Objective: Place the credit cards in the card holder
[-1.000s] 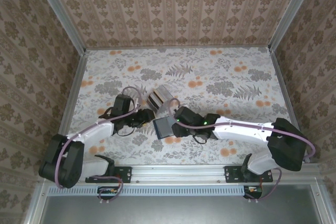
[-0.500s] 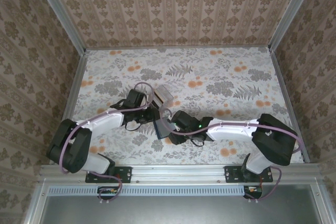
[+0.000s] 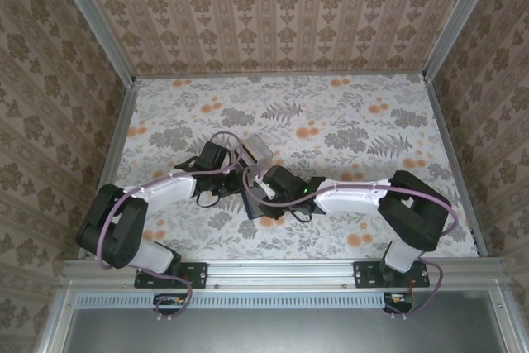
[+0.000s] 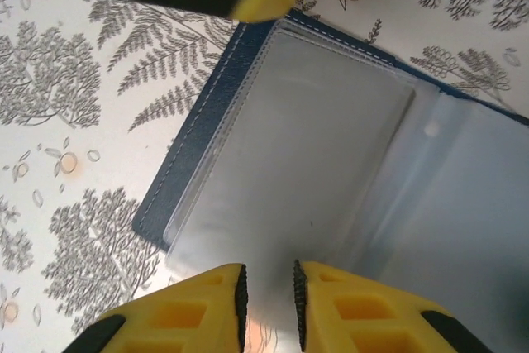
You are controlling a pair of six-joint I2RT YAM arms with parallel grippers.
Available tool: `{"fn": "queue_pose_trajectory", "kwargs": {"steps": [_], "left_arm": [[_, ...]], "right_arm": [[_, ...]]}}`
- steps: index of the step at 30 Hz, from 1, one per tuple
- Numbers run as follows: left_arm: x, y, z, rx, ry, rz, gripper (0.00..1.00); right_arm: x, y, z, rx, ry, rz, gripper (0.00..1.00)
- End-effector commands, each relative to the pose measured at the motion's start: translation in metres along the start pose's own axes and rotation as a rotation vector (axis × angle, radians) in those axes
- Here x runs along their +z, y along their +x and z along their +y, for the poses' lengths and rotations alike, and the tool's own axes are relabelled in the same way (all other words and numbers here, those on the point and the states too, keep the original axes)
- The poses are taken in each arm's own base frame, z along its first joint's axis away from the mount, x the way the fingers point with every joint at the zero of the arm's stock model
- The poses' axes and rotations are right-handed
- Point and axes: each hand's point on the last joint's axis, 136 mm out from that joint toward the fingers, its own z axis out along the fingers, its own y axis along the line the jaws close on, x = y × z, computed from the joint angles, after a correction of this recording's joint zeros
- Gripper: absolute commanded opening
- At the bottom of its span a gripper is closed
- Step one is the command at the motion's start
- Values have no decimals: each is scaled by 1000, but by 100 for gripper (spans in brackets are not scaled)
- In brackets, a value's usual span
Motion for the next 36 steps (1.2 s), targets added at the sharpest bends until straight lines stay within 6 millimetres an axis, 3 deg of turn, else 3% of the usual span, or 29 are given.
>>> {"fn": "queue_pose_trajectory", "kwargs": {"steps": [1, 5, 10, 13, 15, 19, 29, 36], "left_arm": [[-10, 0, 8, -6, -19, -24, 34], [-15, 1, 12, -20, -10, -30, 34], [-19, 0, 12, -9, -13, -50, 38], [-21, -1, 10, -4, -7, -56, 41], [-23, -2, 10, 3, -6, -64, 42], [-28, -3, 9, -6, -1, -79, 42], [-63, -6, 34, -61, -59, -161, 48], [-83, 4, 57, -117, -100, -213, 55]], "right_arm": [[16, 2, 14, 46, -97, 25, 22], [21, 7, 19, 68, -118, 73, 17], [-15, -27, 26, 102, -174, -31, 28], [-43, -54, 9, 141, -130, -124, 38], [-57, -69, -13, 151, -57, -183, 41], [-69, -93, -54, 242, 55, -214, 44], [-42, -142, -82, 282, 85, -196, 48], [-12, -149, -92, 274, 101, -136, 52]]}}
